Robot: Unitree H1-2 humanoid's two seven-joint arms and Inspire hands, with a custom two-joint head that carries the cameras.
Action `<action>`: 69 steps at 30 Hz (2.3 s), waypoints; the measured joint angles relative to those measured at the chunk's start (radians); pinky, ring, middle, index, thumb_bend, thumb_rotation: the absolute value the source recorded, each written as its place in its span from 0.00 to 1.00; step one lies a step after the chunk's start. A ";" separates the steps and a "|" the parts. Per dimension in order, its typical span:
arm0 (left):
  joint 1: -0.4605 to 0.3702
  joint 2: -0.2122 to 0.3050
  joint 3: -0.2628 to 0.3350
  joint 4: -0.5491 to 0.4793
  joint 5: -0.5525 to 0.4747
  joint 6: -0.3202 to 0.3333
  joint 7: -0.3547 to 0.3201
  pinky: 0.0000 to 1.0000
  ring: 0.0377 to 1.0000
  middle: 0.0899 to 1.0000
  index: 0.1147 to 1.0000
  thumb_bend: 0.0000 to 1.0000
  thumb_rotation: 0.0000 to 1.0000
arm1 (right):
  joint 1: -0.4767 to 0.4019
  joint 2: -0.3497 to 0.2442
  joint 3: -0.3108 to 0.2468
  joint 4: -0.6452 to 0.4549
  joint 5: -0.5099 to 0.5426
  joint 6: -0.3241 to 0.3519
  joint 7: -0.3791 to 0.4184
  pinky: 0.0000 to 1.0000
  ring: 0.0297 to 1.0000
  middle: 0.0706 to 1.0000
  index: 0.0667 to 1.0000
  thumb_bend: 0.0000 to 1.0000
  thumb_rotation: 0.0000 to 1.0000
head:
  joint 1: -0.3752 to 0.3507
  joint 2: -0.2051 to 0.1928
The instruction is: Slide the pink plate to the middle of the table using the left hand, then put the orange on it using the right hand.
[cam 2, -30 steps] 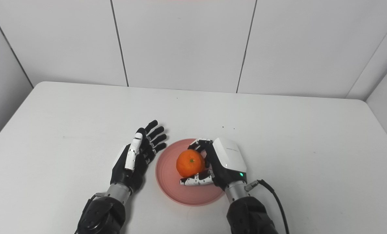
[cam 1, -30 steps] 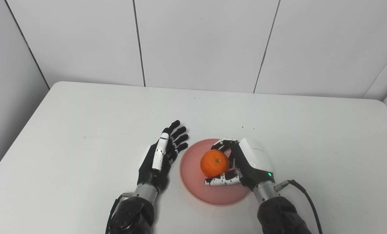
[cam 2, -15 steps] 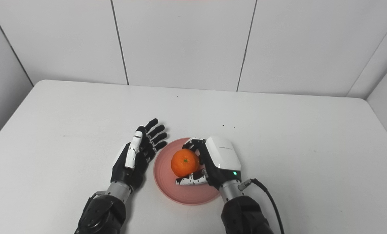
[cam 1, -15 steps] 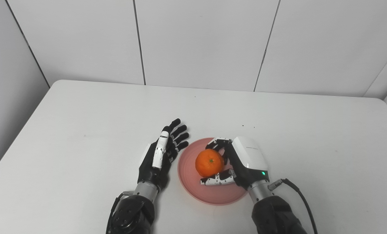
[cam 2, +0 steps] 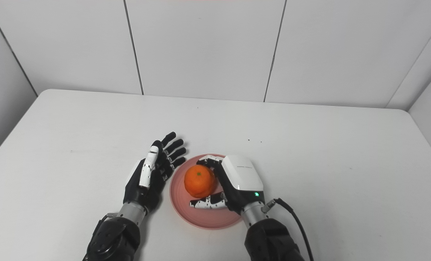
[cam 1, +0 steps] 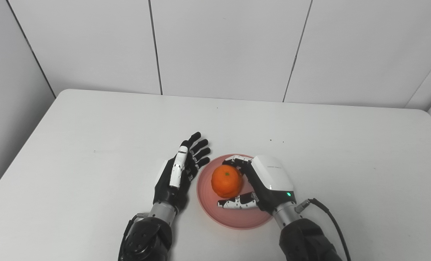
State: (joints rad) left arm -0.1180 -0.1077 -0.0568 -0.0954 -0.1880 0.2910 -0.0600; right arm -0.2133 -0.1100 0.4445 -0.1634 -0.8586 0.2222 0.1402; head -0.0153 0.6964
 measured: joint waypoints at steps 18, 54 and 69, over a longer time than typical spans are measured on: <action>0.000 0.002 0.006 0.000 -0.001 -0.003 -0.003 0.87 0.88 0.88 0.87 0.41 1.00 | 0.004 -0.036 -0.018 -0.071 -0.003 0.000 0.065 0.78 0.80 0.82 0.84 1.00 0.51 | -0.023 0.000; 0.000 0.022 0.026 -0.012 0.000 -0.001 -0.019 0.89 0.89 0.89 0.87 0.41 1.00 | 0.151 0.114 -0.409 -0.160 0.634 -0.022 -0.070 0.90 0.94 0.98 0.98 0.99 1.00 | -0.055 -0.005; 0.021 0.068 -0.002 -0.055 0.048 0.002 -0.022 1.00 1.00 1.00 1.00 0.39 1.00 | 0.190 0.161 -0.470 -0.098 0.857 -0.032 -0.117 1.00 0.99 1.00 1.00 0.71 1.00 | -0.057 -0.018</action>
State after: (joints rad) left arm -0.0968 -0.0392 -0.0591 -0.1504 -0.1399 0.2934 -0.0821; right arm -0.0228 0.0509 -0.0255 -0.2619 -0.0014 0.1905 0.0228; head -0.0721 0.6780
